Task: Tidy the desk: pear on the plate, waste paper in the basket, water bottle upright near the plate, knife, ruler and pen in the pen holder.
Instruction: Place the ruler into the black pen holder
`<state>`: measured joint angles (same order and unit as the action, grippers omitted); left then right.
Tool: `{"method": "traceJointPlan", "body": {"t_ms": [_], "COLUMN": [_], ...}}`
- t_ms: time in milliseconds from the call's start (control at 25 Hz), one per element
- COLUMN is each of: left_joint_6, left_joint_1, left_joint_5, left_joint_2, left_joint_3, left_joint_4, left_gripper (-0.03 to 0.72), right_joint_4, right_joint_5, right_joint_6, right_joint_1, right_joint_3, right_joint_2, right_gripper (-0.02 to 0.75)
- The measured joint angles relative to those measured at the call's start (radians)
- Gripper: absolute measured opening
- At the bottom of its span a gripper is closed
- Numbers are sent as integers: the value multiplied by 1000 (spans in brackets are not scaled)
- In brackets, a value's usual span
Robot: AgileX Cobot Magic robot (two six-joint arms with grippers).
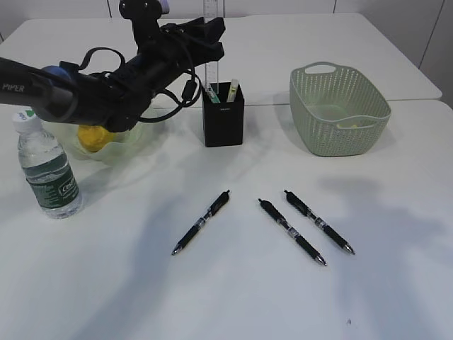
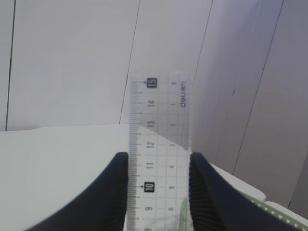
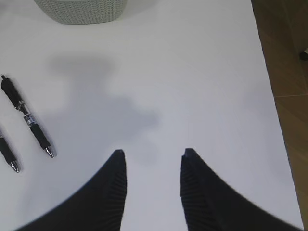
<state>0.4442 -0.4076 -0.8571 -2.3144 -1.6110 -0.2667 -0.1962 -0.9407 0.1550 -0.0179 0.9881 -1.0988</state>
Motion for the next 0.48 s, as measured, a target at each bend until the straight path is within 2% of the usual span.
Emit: {"method": "traceJointPlan", "body": {"t_ms": [480], "left_joint_6": [-26], "left_joint_1": [0], "left_joint_5": [-69], "left_joint_2": [-62], "left_joint_3": [-45], "left_joint_4": [22], "left_gripper": [260], "right_joint_4": [0], "right_joint_5": [1], "right_joint_6": [0], "right_joint_1": [0], "right_joint_3": [0], "right_joint_2": [0], "right_gripper": [314]}}
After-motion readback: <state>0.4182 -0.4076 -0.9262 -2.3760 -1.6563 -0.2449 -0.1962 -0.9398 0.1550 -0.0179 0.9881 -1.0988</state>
